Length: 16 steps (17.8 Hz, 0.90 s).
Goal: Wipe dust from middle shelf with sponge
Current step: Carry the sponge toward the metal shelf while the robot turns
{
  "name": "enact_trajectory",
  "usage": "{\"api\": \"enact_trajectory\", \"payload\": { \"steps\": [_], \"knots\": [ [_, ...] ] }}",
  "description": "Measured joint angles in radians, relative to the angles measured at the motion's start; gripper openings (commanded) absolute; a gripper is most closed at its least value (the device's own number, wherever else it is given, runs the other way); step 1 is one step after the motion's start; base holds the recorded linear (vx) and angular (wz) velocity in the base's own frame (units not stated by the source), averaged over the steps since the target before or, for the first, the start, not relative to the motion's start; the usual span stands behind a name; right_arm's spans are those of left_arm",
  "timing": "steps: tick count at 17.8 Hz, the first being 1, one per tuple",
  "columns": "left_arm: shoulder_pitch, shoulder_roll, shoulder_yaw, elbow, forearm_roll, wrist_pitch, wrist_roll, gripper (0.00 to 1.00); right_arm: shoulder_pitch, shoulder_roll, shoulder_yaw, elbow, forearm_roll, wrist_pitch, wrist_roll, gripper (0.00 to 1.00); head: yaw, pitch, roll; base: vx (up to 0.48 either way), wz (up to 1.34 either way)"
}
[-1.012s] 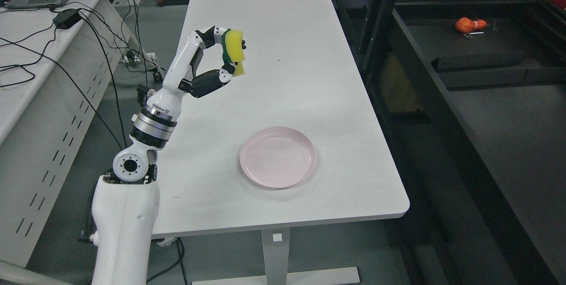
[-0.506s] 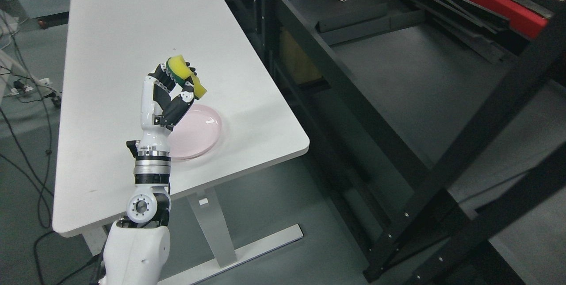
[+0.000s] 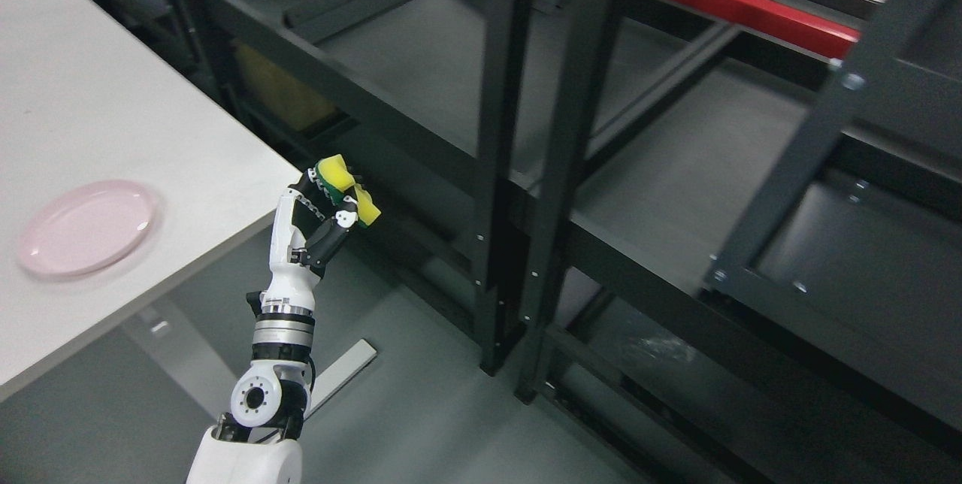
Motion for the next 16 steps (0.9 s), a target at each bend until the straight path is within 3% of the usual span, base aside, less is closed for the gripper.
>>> {"api": "enact_trajectory", "payload": {
  "steps": [9,16],
  "knots": [
    [-0.034,-0.001,-0.196,-0.129,0.019,0.005,0.017,0.0,0.001,0.0,0.0,0.0,0.0,0.0,-0.003,1.0,0.0,0.0,0.0,-0.213,-1.11],
    [-0.296,-0.001,-0.401,-0.195,-0.111,0.006,-0.106,0.0,-0.001,0.0,0.0,0.0,0.0,-0.001,-0.001,1.0,0.0,-0.001,0.0,-0.003,-0.06]
  ]
}}
